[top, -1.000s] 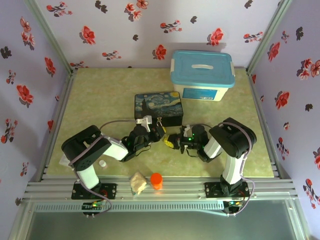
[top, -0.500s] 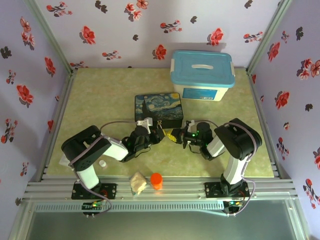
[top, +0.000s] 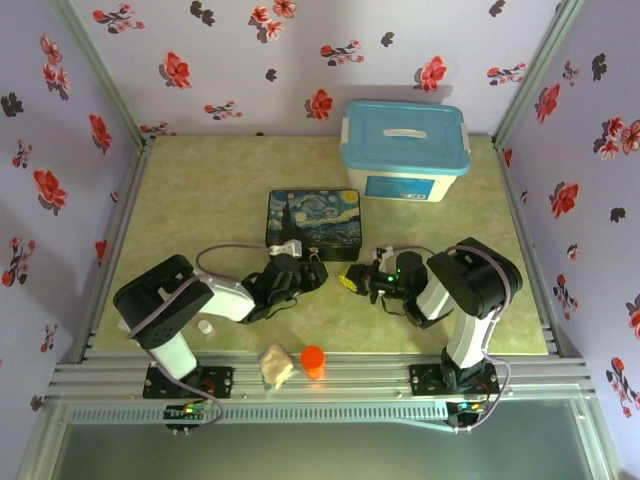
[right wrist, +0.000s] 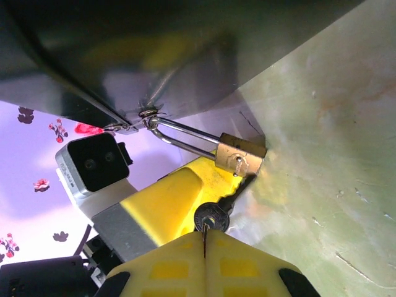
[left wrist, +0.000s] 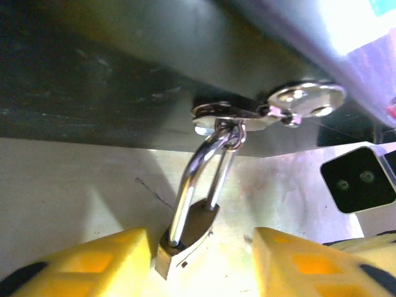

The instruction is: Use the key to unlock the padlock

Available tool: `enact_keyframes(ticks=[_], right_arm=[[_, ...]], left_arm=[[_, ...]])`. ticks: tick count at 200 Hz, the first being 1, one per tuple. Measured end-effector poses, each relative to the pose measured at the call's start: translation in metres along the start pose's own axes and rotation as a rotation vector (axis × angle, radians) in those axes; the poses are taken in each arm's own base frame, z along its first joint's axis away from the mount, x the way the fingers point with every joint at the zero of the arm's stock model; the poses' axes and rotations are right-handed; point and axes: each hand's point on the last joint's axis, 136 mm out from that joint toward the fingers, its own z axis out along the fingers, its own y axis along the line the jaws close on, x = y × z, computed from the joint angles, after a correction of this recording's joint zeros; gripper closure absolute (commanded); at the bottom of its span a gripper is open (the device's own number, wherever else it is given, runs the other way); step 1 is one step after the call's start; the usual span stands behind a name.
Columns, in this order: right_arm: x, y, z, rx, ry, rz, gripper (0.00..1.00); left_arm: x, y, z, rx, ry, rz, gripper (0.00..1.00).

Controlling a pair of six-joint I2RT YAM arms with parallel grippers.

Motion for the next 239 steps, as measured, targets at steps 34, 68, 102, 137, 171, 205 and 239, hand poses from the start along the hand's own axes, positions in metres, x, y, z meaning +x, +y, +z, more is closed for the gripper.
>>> enact_keyframes(ticks=[34,68,102,137,171,205,239], right_arm=[[0.005,0.005,0.004,0.009,0.020,-0.051,1.00],[0.014,0.029,0.011,0.024,0.044,-0.168,1.00],[0.026,0.083,0.020,0.082,0.049,-0.401,1.00],[0.034,0.128,0.019,0.095,0.050,-0.576,1.00],[0.045,0.115,0.030,0.187,0.114,-0.622,1.00],[0.066,0.114,0.046,0.213,0.176,-0.671,1.00],[0.086,0.122,0.064,0.195,0.215,-0.709,1.00]], left_arm=[[-0.013,-0.010,-0.017,-0.007,-0.037,-0.009,0.32],[-0.042,-0.041,-0.049,0.062,-0.125,-0.044,0.29],[-0.057,-0.063,-0.074,0.142,-0.155,-0.162,0.27],[-0.062,-0.069,-0.098,0.233,-0.169,-0.367,0.25],[-0.056,-0.057,-0.109,0.295,-0.162,-0.546,0.18],[-0.056,-0.057,-0.116,0.369,-0.158,-0.677,0.17],[-0.053,-0.050,-0.119,0.398,-0.151,-0.758,0.15]])
